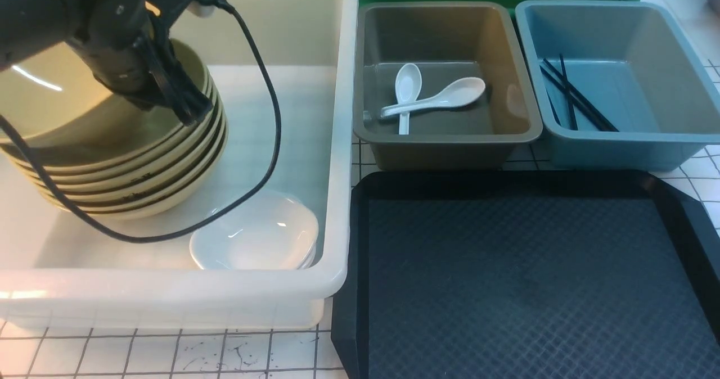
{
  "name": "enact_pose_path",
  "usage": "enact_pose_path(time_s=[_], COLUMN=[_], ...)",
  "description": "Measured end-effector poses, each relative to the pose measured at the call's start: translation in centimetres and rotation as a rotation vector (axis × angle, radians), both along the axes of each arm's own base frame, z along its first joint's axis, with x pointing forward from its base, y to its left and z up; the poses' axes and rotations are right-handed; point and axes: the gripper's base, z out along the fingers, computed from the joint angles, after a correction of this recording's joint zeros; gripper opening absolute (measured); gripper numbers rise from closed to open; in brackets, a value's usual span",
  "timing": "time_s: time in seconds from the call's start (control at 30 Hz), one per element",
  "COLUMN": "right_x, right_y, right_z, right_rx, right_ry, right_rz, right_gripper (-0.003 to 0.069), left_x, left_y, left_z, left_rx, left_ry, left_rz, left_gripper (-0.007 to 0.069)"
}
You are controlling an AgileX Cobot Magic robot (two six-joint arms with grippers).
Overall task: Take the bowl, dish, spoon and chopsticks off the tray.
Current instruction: Use the left arm to put the noodle bowl into the large storage box on the left
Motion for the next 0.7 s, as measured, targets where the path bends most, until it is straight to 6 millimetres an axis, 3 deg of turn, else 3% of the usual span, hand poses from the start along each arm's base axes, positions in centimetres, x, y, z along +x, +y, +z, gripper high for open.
enact_pose_path(time_s=[0.1, 0.3, 0.43, 0.47, 0.5, 0.6, 0.67, 0.7], right_x=[0.0, 0.0, 0.0, 0.0, -0.1, -0.1, -0.1, -0.1], right_y=[0.0, 0.0, 0.0, 0.0, 0.0, -0.1, -0.1, -0.1], right_z=[-0.1, -0.1, -0.1, -0.1, -0.1, -0.2, -0.2, -0.4], right_rx=[-0.013, -0.027, -0.027, -0.027, -0.028, -0.031, -0.039, -0.048], right_ry=[-0.001, -0.01, -0.009, -0.009, -0.008, -0.005, 0.001, 0.01], right_rz=[0.005, 0.013, 0.014, 0.014, 0.014, 0.014, 0.014, 0.014], right_gripper=[0.0099, 0.0099, 0.0101, 0.0102, 0.0102, 0.0106, 0.0108, 0.0109], left_x=[0.1, -0.3, -2.0, -3.4, -3.9, -7.7, -10.2, -11.9], left_y=[-0.2, -0.4, -1.1, -1.7, -1.9, -3.1, -3.4, -3.2], left_z=[0.0, 0.4, 2.3, 3.7, 4.1, 7.4, 9.5, 10.8], left_rx=[-0.02, -0.055, -0.116, -0.169, -0.186, -0.372, -0.52, -0.63], left_ry=[-0.011, -0.014, -0.053, -0.079, -0.087, -0.158, -0.202, -0.224], left_rz=[-0.011, -0.004, 0.028, 0.039, 0.041, 0.074, 0.106, 0.142], left_gripper=[0.012, 0.0382, 0.0539, 0.0583, 0.0597, 0.0605, 0.055, 0.0482])
